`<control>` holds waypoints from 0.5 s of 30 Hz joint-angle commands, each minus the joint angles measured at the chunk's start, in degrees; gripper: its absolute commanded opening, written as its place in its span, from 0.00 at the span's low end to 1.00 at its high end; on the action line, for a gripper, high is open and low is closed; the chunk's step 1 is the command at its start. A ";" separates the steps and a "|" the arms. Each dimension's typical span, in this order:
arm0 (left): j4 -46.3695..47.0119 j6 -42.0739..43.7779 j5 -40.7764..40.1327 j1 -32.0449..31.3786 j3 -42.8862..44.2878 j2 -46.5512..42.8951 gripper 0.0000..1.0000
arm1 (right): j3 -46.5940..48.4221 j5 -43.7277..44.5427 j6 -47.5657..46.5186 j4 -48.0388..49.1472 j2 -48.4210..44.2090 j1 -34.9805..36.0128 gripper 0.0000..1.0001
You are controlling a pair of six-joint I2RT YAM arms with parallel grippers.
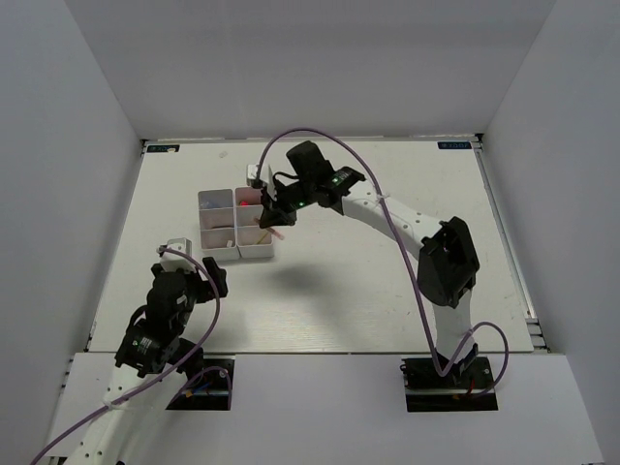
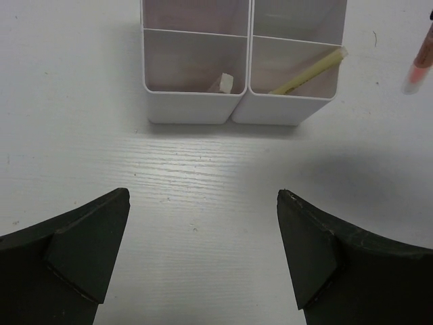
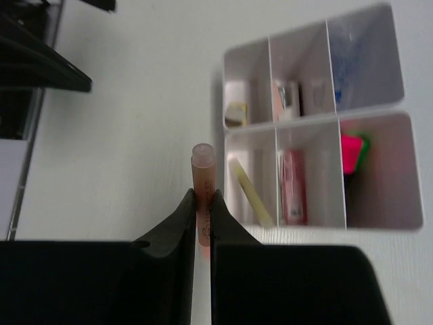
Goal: Sort the stationery into containers
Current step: Place the pen in the storage box.
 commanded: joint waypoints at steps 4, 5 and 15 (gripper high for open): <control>0.76 0.57 -1.44 0.36 -0.23 -0.86 1.00 | 0.63 -20.74 10.94 24.61 3.35 -1.17 0.00; 0.76 0.57 -1.52 0.36 -0.23 -1.12 1.00 | -0.17 -20.92 14.69 27.64 4.14 -1.26 0.00; 0.58 0.48 -1.88 0.27 -0.40 -1.47 1.00 | 5.01 -24.79 17.99 37.07 13.98 -2.49 0.00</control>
